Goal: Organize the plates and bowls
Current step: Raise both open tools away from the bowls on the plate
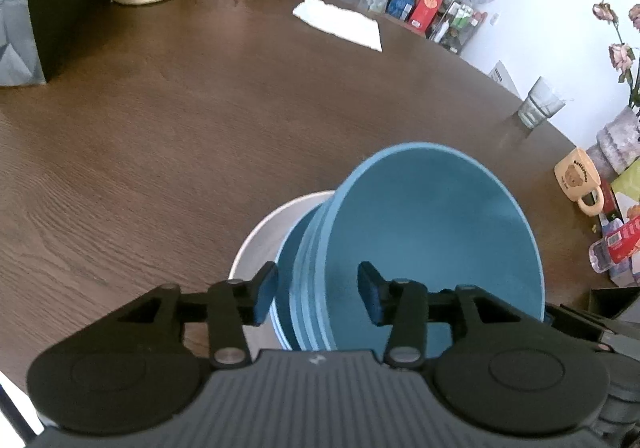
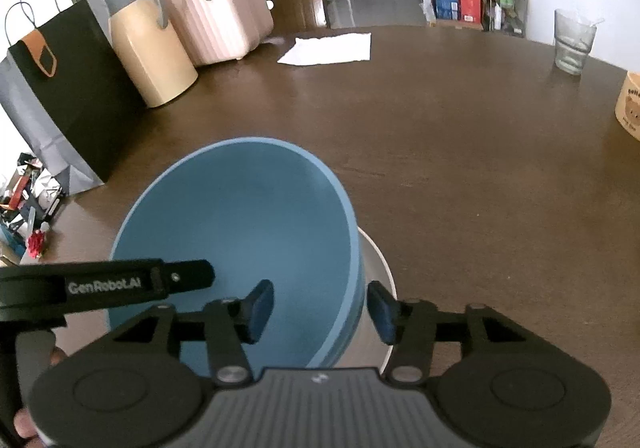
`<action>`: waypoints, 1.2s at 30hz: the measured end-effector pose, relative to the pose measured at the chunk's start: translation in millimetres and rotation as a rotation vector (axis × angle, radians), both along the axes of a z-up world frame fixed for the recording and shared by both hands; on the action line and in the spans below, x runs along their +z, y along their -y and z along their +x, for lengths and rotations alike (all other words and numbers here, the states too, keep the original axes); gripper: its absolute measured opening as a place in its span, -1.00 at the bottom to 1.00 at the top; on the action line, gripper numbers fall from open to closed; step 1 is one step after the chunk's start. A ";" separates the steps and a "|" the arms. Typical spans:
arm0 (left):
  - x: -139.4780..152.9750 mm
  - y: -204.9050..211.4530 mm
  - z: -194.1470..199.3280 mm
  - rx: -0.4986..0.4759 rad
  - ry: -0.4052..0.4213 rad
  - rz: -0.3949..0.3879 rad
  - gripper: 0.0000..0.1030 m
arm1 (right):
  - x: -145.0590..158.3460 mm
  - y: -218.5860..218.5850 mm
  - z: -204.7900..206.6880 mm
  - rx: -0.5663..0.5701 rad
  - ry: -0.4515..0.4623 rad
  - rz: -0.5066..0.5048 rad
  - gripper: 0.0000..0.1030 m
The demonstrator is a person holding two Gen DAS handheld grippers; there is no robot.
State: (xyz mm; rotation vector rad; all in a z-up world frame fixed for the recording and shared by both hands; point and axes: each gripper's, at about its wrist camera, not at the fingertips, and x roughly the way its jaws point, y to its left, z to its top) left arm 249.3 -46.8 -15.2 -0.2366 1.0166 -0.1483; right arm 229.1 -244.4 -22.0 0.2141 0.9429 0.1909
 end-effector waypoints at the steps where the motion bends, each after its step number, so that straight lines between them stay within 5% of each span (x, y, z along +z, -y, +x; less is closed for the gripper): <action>1: 2.1 -0.3 -1.9 0.001 0.013 0.001 0.03 | 1.2 0.1 -1.4 0.002 0.008 -0.003 0.18; 4: 10.9 -4.2 -8.6 0.005 0.067 0.014 0.26 | 7.0 3.1 -7.8 0.007 0.049 0.000 0.60; 12: 35.0 -18.3 -44.0 -0.008 0.287 0.035 1.00 | 22.0 14.9 -45.0 0.020 0.215 0.020 1.00; 21: 40.8 -25.8 -106.3 -0.059 0.541 0.076 1.00 | 23.3 6.7 -110.7 0.029 0.460 -0.050 1.00; 36: 3.2 -47.3 -202.1 -0.020 0.710 0.190 1.00 | -12.3 -16.9 -204.0 -0.035 0.595 -0.115 1.00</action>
